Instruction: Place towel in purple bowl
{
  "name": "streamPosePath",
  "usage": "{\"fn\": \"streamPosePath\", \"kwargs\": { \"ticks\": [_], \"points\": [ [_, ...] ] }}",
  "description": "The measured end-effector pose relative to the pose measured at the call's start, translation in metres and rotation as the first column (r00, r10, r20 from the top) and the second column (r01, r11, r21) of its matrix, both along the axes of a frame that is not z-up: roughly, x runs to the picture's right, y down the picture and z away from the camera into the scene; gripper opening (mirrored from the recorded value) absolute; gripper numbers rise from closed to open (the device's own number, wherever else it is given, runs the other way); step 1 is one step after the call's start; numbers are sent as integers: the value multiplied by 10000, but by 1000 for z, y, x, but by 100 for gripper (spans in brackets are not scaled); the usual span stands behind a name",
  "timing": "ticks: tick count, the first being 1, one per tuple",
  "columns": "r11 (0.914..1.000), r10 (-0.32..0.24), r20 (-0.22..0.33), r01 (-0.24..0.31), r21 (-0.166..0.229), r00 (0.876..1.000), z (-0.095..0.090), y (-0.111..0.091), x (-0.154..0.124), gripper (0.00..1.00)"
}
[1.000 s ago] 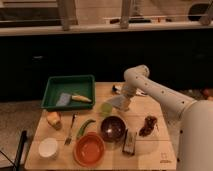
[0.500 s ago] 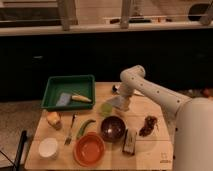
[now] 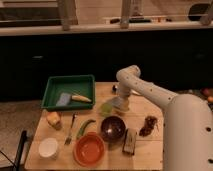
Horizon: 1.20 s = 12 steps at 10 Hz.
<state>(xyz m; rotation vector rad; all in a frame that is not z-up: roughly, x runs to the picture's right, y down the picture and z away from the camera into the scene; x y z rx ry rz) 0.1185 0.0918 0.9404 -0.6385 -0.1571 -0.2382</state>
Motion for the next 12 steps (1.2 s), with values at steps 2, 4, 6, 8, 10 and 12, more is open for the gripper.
{"fn": "streamPosePath", "kwargs": {
  "ticks": [2,4,6,8,10,12],
  "points": [
    [9998,-74,58,75,-186,10000,6,6,1,52],
    [9992,8,120,-3,-390,9999,9,10,3,33],
    [9993,7,144,-1,-383,9999,10,9,3,12],
    [9991,-21,103,25,-432,9999,7,9,5,0],
    [9989,65,167,-57,-465,9998,7,10,8,0],
    [9988,184,240,-173,-447,9995,7,10,12,0]
  ]
}}
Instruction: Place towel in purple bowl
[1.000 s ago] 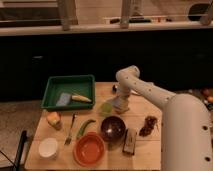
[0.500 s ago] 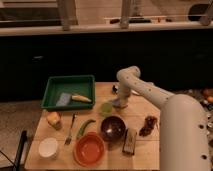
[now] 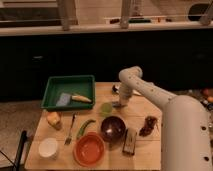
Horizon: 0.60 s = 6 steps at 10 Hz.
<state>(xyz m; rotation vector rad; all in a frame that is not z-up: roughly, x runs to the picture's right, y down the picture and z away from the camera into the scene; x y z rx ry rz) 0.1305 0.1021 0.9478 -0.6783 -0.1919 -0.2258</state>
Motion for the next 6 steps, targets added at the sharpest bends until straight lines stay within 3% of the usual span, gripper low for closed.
{"fn": "streamPosePath", "kwargs": {
  "ticks": [3,6],
  "points": [
    [9999,128,-56,-127,113,9999,-3,-4,10,0],
    [9960,638,133,-646,623,9979,-18,-26,17,0]
  ]
}}
